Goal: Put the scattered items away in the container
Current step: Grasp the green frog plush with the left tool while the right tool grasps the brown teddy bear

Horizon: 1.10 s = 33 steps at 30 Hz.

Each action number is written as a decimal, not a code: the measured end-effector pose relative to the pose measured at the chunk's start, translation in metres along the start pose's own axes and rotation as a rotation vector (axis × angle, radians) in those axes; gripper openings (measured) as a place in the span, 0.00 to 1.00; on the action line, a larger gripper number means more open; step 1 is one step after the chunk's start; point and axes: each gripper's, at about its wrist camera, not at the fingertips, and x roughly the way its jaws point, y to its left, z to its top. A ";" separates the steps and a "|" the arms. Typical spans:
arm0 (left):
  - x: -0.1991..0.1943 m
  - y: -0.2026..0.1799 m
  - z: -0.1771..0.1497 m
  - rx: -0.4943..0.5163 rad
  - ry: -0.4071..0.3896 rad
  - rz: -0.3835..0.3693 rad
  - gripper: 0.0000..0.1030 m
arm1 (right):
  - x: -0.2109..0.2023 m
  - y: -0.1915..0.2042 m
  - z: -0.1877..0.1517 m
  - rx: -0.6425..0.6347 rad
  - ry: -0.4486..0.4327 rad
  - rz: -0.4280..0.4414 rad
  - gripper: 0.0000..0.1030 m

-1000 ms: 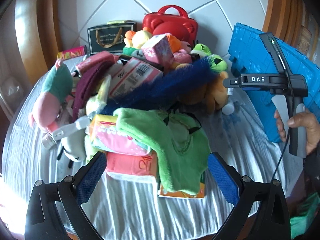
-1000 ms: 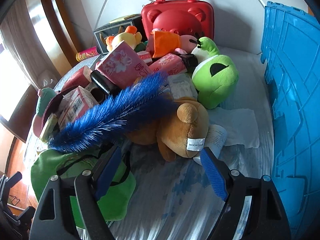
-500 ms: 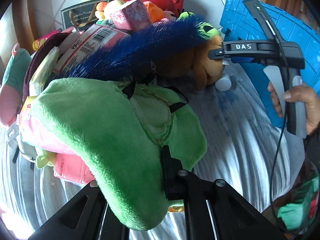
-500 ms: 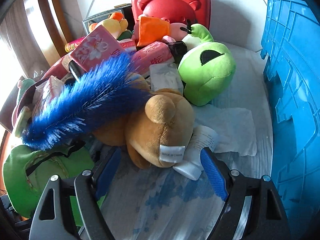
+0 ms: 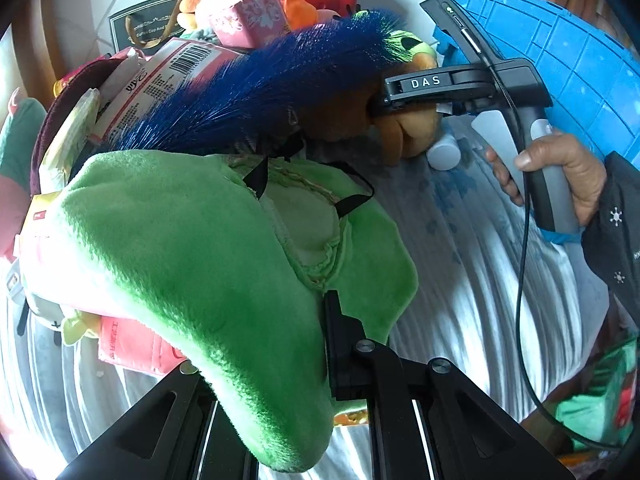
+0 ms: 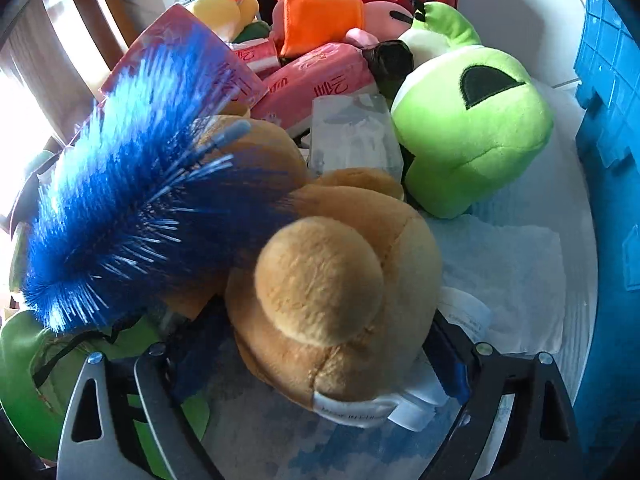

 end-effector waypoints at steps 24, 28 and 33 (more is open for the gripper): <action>-0.041 -0.013 -0.001 0.066 -0.047 -0.030 0.05 | -0.076 0.028 -0.038 0.047 -0.113 -0.004 0.60; -0.049 -0.024 0.008 0.098 -0.084 -0.045 0.05 | -0.101 0.024 -0.051 0.049 -0.163 -0.037 0.59; -0.057 -0.037 0.017 0.143 -0.132 -0.059 0.05 | -0.139 0.027 -0.059 0.057 -0.219 -0.071 0.59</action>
